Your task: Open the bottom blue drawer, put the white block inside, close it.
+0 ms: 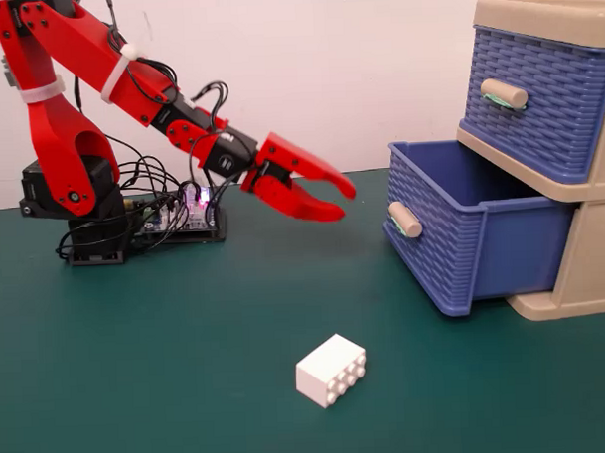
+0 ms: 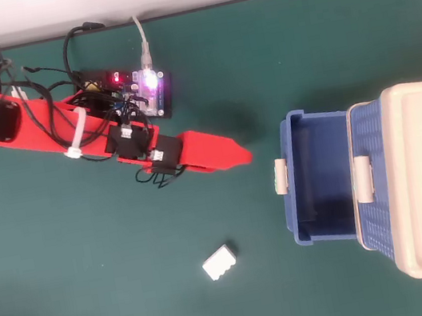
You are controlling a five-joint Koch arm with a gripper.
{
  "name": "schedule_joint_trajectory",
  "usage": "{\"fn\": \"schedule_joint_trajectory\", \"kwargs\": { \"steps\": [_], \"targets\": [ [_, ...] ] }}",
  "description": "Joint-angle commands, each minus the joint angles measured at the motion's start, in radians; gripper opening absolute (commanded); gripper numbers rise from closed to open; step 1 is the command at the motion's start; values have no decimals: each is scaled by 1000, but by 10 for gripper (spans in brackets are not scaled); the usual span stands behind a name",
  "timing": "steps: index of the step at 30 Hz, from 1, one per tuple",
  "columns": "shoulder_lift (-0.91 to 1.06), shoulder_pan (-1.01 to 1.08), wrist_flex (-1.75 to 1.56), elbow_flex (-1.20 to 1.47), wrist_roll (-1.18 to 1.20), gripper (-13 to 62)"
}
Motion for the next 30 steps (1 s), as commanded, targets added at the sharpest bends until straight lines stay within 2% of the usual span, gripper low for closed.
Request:
{"fn": "schedule_joint_trajectory", "kwargs": {
  "steps": [1,4,7,10,15,20,23,30],
  "targets": [
    [152,35,-5,-12,18,350],
    [319,155,202,-31,9,345],
    [408,270,606,-146,-129,342],
    [387,357,992,-353,-299,341],
    [48,555,1359,-796,-318,343],
    [-313,595,1411,-1055,-141,344],
    [-434,598,1413,-1164,-54,344],
    [-594,611,1407,-1296,-35,345]
  ]
}}
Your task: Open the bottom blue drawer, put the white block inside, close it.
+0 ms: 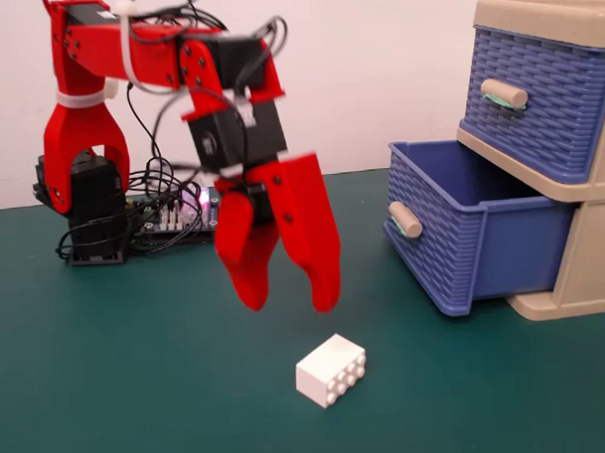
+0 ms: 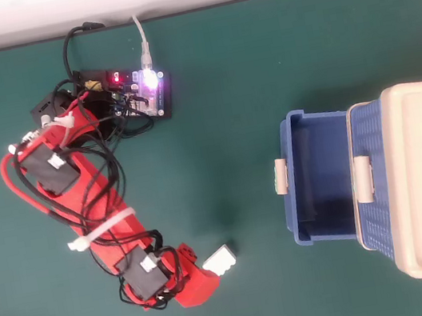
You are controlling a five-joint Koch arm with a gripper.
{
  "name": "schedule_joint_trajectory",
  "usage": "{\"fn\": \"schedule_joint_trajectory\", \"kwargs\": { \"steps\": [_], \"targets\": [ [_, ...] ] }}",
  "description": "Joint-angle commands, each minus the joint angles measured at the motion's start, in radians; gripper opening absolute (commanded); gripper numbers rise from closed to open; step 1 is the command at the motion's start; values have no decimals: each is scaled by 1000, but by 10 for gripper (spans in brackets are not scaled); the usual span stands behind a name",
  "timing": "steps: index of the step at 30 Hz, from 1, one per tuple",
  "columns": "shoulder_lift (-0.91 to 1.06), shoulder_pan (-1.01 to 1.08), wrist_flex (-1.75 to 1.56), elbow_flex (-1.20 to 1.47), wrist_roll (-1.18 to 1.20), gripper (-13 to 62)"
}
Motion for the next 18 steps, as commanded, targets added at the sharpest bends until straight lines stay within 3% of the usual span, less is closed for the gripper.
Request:
{"fn": "schedule_joint_trajectory", "kwargs": {
  "steps": [1,10,18],
  "targets": [
    [-18,-15,3,-63,41,345],
    [-227,-28,0,-212,173,343],
    [-298,-52,14,-233,189,338]
  ]
}}
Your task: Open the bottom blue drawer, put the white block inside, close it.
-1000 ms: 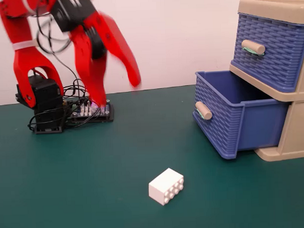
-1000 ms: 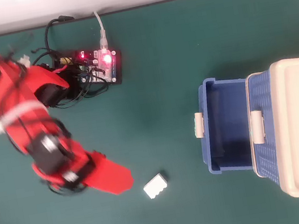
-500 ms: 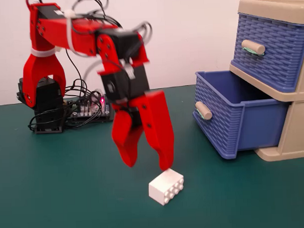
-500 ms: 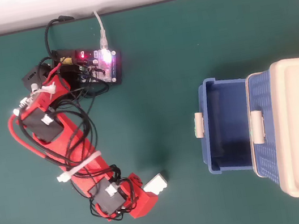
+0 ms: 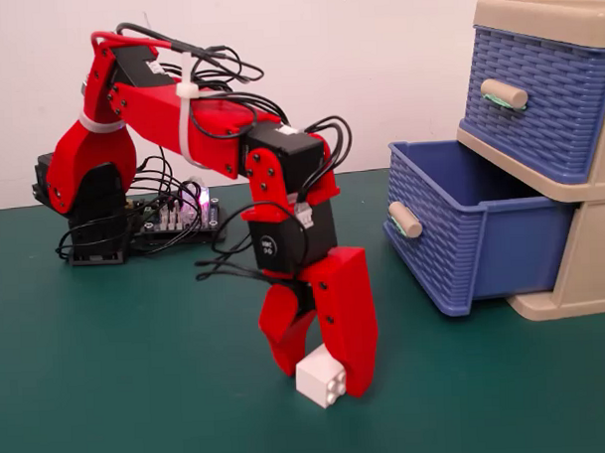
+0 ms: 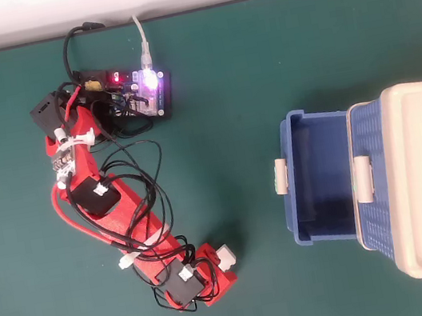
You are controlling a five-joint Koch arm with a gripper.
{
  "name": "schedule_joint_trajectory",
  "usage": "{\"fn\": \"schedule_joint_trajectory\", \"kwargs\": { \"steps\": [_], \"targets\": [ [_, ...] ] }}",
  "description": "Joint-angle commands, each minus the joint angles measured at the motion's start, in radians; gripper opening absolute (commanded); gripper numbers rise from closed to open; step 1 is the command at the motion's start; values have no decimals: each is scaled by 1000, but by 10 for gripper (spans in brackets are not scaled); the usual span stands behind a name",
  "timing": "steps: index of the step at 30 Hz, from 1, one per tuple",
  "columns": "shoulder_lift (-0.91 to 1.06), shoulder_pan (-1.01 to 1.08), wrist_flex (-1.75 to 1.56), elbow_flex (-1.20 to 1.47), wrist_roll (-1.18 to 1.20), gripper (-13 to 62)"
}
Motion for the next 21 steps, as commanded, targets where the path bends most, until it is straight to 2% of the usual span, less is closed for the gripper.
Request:
{"fn": "schedule_joint_trajectory", "kwargs": {
  "steps": [1,3,5,9,10,15,21],
  "targets": [
    [0,-23,17,-25,32,335],
    [-15,-31,23,-21,34,308],
    [-25,-38,54,-23,34,235],
    [-25,-38,201,-31,31,-66],
    [-25,-38,239,-32,28,-86],
    [3,-41,298,-35,28,-82],
    [285,-43,373,-186,-6,-82]
  ]
}}
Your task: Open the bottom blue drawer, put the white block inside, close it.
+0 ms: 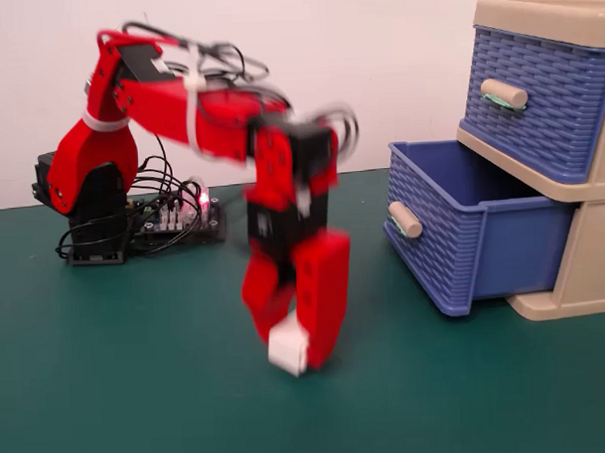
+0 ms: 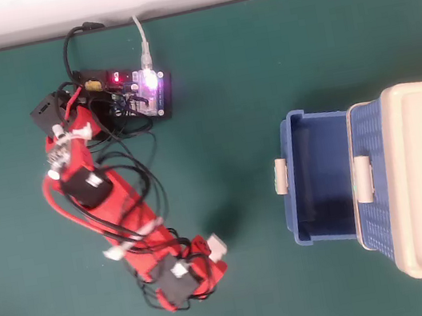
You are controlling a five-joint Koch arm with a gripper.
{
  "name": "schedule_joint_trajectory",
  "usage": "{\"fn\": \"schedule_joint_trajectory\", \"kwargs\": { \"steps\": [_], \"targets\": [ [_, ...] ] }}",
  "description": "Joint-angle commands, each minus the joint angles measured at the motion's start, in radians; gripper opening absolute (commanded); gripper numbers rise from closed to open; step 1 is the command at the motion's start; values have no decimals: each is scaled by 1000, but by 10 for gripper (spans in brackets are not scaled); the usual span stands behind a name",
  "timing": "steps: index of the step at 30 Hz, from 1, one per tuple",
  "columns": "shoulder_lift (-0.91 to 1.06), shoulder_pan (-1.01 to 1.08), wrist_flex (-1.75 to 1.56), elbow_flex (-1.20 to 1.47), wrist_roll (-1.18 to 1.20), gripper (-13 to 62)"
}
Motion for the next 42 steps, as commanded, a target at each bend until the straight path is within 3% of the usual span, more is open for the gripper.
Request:
{"fn": "schedule_joint_trajectory", "kwargs": {
  "steps": [1,5,10,18,19,23,26,32,36,42],
  "targets": [
    [190,-21,34,-118,-6,-81],
    [295,-233,12,-298,8,-78],
    [153,-474,-158,-463,44,-76],
    [37,-583,-233,-523,44,-75],
    [37,-583,-233,-518,48,-59],
    [-15,-620,-255,-535,83,245],
    [-20,-618,-256,-545,137,328],
    [26,-618,-210,-543,138,340],
    [161,-614,54,-528,100,339],
    [193,-598,379,-457,-319,337]
  ]
}}
